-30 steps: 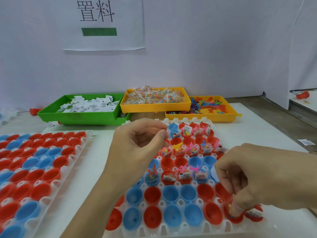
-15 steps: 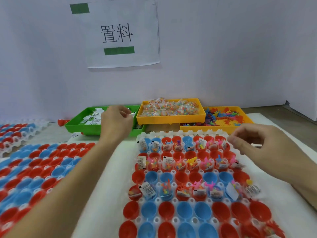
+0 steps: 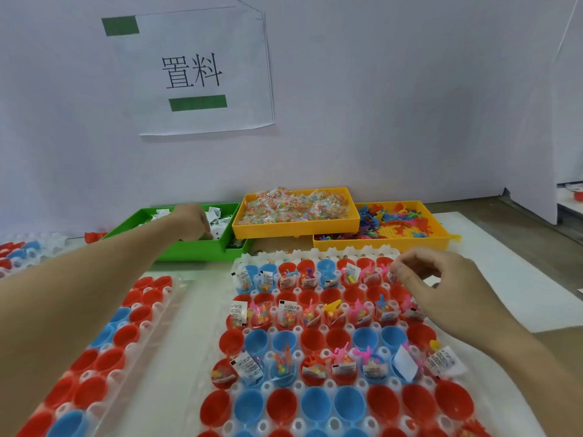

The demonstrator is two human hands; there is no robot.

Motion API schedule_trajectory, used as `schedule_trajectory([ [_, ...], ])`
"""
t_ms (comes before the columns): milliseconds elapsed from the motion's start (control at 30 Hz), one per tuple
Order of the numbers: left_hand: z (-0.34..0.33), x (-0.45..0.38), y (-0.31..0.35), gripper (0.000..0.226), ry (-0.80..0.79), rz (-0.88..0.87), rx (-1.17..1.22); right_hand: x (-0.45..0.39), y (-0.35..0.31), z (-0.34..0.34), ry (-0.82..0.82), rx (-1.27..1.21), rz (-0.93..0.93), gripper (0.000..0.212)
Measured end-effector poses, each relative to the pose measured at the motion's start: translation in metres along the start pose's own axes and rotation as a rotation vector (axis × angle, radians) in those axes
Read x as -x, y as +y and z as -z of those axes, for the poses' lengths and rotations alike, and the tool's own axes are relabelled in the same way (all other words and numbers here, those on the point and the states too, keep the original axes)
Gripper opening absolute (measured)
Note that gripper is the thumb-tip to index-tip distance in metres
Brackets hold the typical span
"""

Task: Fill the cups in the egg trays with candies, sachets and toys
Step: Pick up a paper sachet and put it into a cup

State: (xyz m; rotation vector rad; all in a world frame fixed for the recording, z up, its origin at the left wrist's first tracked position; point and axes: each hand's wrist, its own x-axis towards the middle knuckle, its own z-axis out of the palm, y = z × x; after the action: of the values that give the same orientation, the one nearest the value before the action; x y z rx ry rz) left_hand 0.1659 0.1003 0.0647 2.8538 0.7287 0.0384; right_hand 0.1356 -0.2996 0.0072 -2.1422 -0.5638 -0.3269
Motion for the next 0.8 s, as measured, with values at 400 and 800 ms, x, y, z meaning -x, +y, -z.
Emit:
schedule_trajectory([
  [400, -0.002, -0.008, -0.022, 0.008, 0.247, 0.031, 0.345, 0.001, 0.0, -0.002, 0.01, -0.025, 0.021, 0.013],
  [800, 0.006, -0.001, -0.029, 0.016, 0.343, 0.083, 0.512, 0.001, 0.0, -0.001, 0.088, -0.011, 0.062, 0.018],
])
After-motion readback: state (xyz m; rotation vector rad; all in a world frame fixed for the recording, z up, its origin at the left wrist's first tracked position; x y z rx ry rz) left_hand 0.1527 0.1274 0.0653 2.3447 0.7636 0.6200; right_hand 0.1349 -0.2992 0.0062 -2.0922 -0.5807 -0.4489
